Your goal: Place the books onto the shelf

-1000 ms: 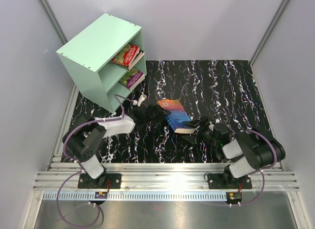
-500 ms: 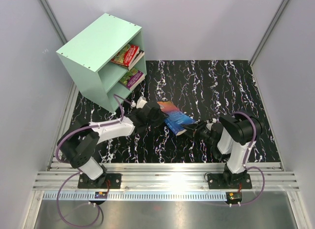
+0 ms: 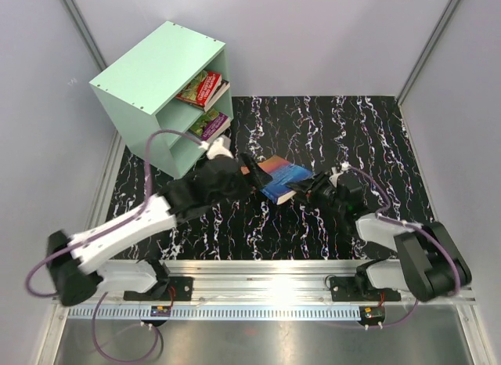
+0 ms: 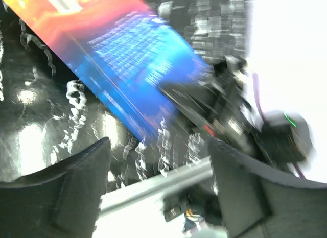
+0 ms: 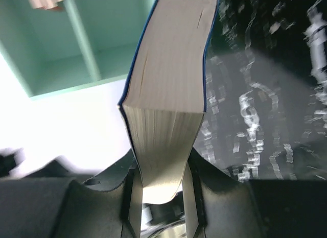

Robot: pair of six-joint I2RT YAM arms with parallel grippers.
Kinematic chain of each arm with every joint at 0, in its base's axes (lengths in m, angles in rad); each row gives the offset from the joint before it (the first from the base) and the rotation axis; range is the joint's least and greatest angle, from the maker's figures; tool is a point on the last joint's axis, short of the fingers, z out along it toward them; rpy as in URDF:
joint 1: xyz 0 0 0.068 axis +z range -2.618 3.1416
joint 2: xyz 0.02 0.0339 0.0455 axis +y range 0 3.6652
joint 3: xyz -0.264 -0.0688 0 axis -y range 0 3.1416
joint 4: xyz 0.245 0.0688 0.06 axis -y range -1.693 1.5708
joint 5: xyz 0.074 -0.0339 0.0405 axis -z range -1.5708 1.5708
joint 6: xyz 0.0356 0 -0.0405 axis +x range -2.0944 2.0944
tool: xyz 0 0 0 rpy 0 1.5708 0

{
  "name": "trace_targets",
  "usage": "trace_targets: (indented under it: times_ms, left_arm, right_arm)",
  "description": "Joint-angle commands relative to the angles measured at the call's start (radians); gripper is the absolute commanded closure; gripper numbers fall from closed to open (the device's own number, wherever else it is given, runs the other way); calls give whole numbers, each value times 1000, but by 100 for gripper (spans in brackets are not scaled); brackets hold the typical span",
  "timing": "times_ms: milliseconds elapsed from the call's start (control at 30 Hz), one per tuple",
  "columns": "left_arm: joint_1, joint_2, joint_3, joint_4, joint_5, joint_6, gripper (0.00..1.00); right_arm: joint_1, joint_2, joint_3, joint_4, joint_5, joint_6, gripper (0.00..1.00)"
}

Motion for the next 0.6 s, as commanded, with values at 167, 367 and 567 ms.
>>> trace_targets:
  times_ms: [167,367,567]
  left_arm:
    - [-12,-457,77,-377,-227,173,3]
    - [-10,-638,210,-653,-350,278,1]
    - [-12,-646,244,-808,-422,356,1]
  right_arm:
    - [15,-178,303,-493,98,-308,100]
    - [85,-10,418,-383,100,-291,100]
    - [158,166,649,-372,106,-306,100]
